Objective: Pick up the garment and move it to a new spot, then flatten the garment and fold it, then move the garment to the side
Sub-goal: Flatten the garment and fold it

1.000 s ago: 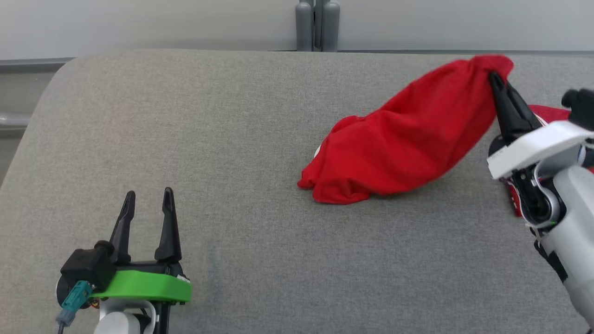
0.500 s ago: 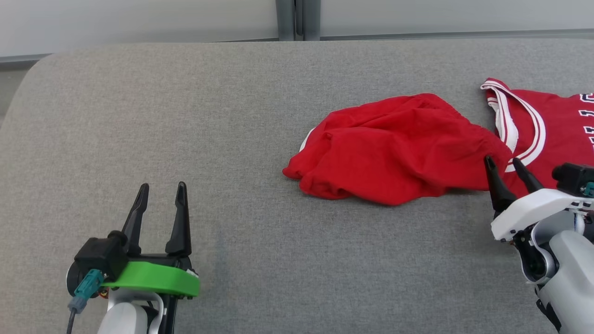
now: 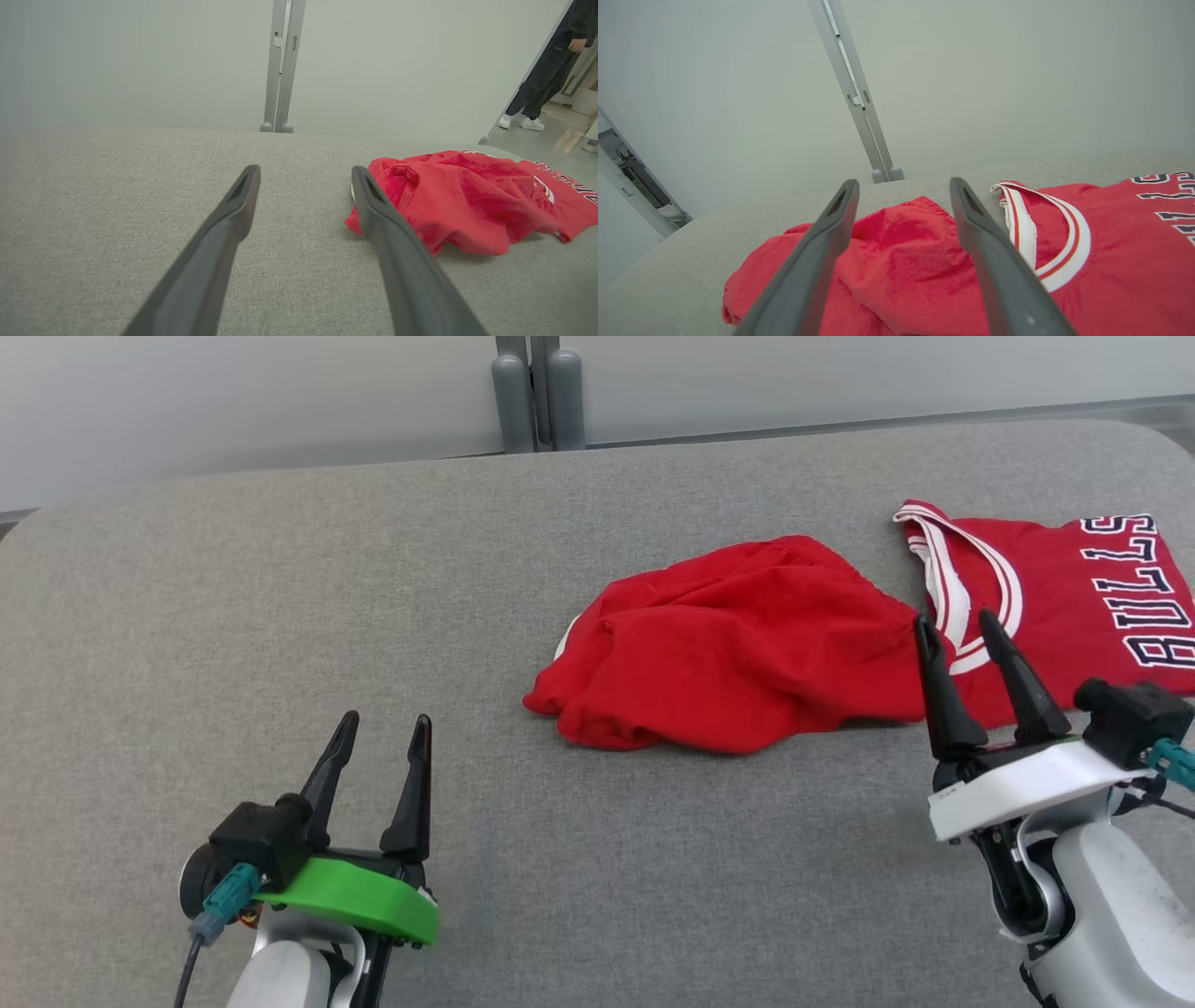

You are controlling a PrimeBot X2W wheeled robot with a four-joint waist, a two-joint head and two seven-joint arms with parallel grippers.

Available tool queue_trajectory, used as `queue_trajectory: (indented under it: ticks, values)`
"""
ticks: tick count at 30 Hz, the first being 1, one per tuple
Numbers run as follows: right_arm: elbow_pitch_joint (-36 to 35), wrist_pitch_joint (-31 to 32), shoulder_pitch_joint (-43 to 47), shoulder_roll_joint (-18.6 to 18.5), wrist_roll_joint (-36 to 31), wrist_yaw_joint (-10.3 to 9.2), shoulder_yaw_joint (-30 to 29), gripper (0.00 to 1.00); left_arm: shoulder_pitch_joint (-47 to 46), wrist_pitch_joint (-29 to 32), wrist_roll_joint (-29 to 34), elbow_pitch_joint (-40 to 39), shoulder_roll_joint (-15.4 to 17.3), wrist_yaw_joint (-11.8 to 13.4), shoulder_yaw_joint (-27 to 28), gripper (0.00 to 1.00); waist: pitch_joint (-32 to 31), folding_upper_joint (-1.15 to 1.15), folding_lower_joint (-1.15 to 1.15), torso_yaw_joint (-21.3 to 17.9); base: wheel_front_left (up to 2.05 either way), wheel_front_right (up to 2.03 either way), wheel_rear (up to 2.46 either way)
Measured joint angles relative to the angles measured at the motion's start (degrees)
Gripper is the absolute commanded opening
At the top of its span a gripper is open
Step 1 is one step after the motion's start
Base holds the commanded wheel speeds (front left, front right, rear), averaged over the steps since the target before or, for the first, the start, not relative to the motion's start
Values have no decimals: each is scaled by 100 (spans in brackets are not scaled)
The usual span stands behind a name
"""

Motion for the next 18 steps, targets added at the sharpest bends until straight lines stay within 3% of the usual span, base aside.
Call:
queue_trajectory:
  ticks: [4, 10, 18]
  values:
    - [-140, 0, 151, 44, -65, -1, 41, 100, -78, 175, -181, 73, 23, 0, -222, 100, -3, 0, 0, -109, 0, 0, 0]
    - [-358, 0, 131, 94, -143, 0, -19, 100, -464, 1237, -770, 580, 42, -10, -1199, 100, 106, 0, 0, -300, 0, 0, 0]
    - [-371, 0, 20, 190, -181, 0, 43, 100, -1348, 2175, -1896, 1608, 35, -10, -1618, 100, 362, 0, 0, -688, 0, 0, 0]
